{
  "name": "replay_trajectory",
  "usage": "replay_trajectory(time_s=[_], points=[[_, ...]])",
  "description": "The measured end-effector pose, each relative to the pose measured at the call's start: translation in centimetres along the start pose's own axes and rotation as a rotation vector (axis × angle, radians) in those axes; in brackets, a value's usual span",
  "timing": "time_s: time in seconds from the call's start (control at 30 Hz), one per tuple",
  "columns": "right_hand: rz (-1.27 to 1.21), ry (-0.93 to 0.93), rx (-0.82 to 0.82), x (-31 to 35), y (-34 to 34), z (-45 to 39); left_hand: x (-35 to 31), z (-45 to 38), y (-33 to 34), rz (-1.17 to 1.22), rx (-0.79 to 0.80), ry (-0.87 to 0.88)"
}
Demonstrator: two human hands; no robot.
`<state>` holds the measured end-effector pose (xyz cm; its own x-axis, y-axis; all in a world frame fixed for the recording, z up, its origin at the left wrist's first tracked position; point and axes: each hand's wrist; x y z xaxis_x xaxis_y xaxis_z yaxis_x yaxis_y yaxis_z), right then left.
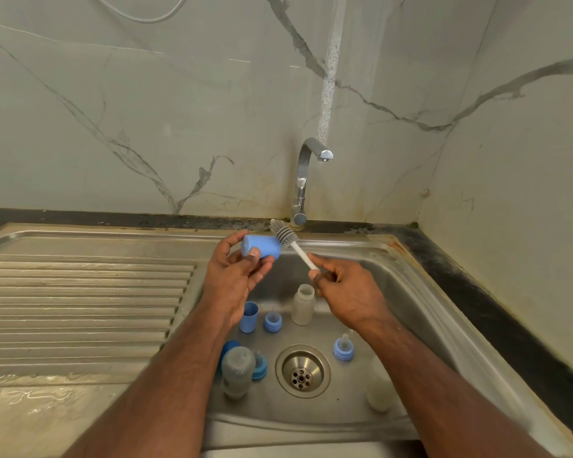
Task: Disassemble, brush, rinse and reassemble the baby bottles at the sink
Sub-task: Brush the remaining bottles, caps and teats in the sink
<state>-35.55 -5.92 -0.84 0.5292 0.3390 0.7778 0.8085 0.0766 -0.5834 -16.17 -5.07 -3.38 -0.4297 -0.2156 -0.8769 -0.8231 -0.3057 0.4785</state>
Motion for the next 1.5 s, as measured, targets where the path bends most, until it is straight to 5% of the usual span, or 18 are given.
replay_trajectory(time_s=[0.27, 0.43, 0.6, 1.07, 1.5], points=[[0.103, 0.058, -0.069, -1.0, -3.3, -1.0, 0.2, 0.1, 0.0, -0.173, 0.107, 0.011], [0.111, 0.021, -0.137, -1.9, -8.5, -1.6, 1.7, 0.4, 0.9, -0.532, 0.239, -0.013], [0.258, 0.062, 0.006, -4.1, -8.6, -2.1, 3.1, 0.9, 1.8, -0.765, 0.329, -0.064], [0.259, 0.247, -0.090, -7.7, -10.4, -2.0, 9.7, 1.1, 10.1, -1.576, 0.734, 0.147], [0.225, 0.209, -0.067, -8.5, -10.2, -2.6, 17.3, 0.7, 15.6, -1.806, 0.951, 0.094]])
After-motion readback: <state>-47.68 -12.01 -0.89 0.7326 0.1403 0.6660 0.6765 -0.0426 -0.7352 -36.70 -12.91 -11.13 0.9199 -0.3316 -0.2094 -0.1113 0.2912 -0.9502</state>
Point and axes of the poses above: each hand's wrist, its own z-axis away from the middle knuckle, its own y-axis out of the palm, x = y × z, and after that the axes turned 7 degrees about -z, right-handed
